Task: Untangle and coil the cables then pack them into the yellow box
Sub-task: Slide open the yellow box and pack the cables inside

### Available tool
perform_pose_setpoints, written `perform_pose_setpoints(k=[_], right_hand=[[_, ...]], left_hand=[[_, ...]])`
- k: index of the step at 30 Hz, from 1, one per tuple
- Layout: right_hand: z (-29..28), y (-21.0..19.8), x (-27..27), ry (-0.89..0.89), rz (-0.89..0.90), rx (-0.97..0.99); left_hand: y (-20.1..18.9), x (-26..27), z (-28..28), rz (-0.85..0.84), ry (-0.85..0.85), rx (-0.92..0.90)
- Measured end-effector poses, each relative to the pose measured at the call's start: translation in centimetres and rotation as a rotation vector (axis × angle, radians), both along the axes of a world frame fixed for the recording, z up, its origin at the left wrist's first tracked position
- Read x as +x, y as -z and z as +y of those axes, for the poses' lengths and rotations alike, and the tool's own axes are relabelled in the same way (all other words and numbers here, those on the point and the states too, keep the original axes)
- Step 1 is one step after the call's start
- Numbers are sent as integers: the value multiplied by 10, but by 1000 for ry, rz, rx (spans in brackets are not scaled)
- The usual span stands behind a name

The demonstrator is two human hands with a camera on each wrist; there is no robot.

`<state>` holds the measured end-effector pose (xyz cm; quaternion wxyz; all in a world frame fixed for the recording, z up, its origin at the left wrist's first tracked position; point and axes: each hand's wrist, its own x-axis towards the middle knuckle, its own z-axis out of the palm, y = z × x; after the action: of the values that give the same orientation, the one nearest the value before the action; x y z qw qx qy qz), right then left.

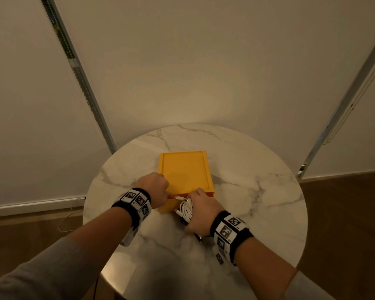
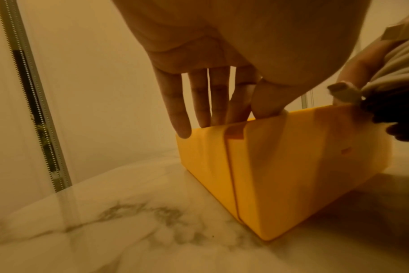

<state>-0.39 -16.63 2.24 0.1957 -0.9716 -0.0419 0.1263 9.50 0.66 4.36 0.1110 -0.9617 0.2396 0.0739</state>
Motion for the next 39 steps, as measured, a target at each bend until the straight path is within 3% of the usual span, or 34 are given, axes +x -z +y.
perform_pose_setpoints(k=[17,29,39], right_hand=[[-1,-2,-38,-31,49,69],[3,-14,-73,-109,215,32],[-6,-38,-77,-42,201,267]], left_hand=[[2,9,-2,45,-94,-30],[4,8,-1,33,-114,-95],[16,15,13,88,-122,-300]])
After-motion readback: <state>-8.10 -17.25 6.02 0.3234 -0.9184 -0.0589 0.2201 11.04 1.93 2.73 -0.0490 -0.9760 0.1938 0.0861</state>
